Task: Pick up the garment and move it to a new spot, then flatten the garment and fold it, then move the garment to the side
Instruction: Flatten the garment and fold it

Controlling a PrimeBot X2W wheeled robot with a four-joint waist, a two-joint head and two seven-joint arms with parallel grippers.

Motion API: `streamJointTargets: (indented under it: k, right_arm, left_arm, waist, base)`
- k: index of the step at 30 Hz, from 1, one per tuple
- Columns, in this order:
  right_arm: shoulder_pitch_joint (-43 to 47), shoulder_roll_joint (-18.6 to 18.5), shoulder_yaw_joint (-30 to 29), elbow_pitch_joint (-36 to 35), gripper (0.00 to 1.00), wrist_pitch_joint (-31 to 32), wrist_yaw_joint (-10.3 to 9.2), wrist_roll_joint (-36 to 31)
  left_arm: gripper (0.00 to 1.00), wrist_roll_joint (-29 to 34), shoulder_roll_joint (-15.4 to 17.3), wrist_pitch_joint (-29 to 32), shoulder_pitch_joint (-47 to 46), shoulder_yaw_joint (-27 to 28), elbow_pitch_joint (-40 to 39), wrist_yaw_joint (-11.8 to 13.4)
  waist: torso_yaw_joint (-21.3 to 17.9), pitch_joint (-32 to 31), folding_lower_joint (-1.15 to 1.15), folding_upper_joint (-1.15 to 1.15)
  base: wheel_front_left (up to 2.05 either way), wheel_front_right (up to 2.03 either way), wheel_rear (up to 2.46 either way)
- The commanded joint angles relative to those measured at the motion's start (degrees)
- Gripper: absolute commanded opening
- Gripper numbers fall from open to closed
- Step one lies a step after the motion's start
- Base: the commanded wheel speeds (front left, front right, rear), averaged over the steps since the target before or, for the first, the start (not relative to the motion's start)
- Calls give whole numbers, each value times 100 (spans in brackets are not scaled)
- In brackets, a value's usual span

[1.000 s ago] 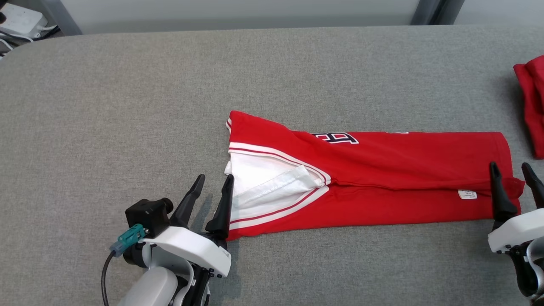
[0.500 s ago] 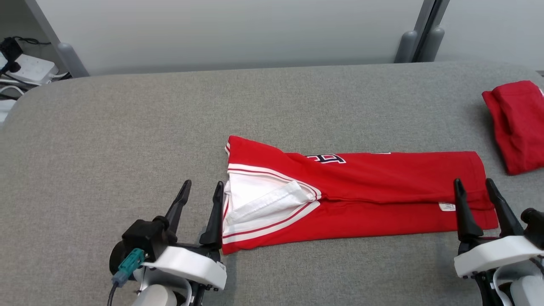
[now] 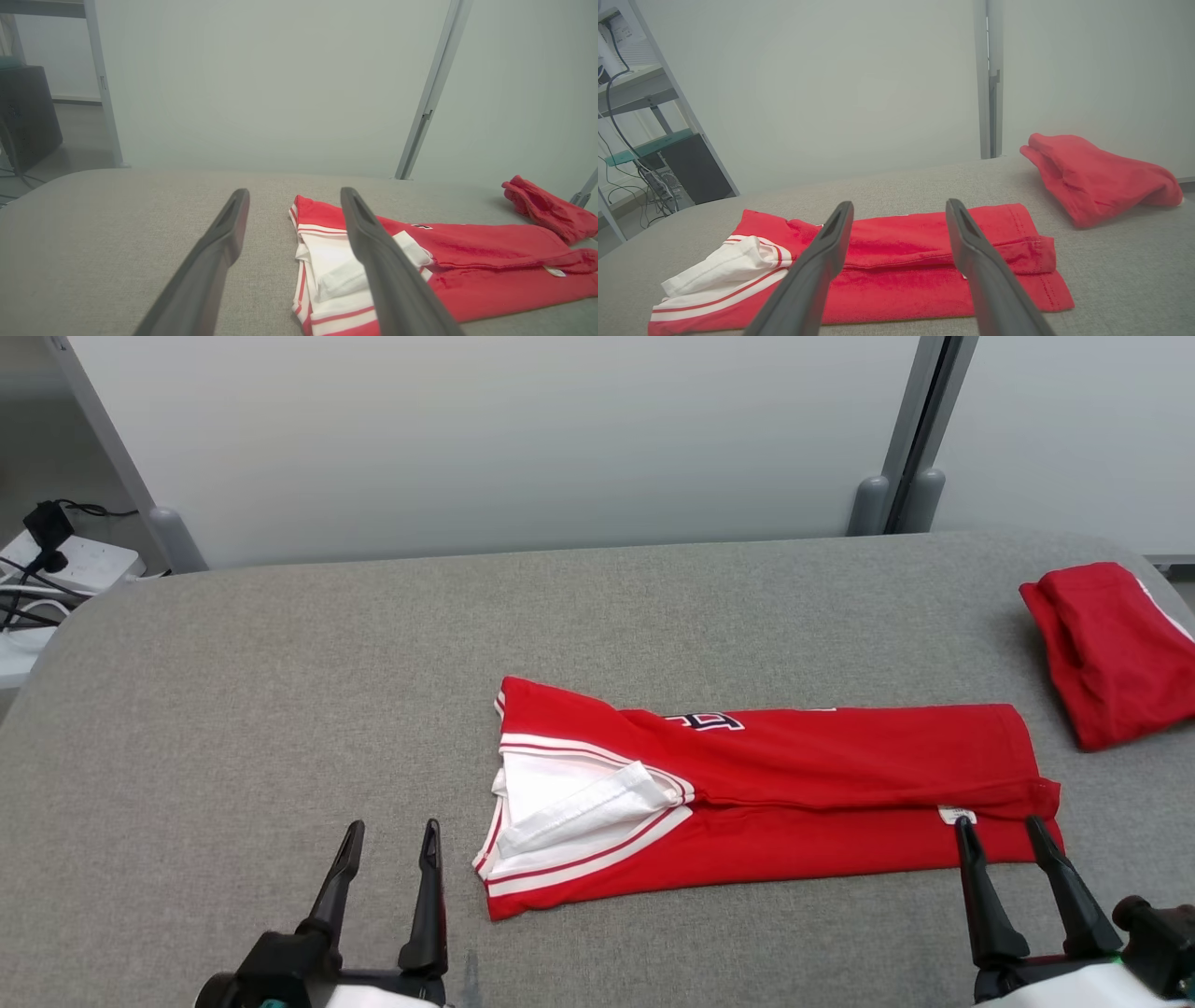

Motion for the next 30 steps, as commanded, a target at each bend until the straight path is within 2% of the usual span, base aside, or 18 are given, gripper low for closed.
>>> streamJointTargets:
  k: [1, 13, 30]
  right_arm:
    - [25, -60, 131, -255, 100, -67, 0, -3]
    - [525, -24, 135, -291, 100, -67, 0, -48]
    - [564, 55, 91, -233, 100, -67, 0, -2]
  left_arm:
    - [100, 91, -1, -58, -6, 257, -188, -33]
    - [100, 87, -14, -59, 448, 319, -177, -29]
    - [100, 112, -14, -59, 497, 262, -72, -31]
  waist:
    - [-21, -99, 0, 0]
    - [-25, -506, 0, 0]
    - [7, -519, 0, 0]
  base:
    - [0, 0, 0]
    - [0, 0, 0]
    - [0, 0, 0]
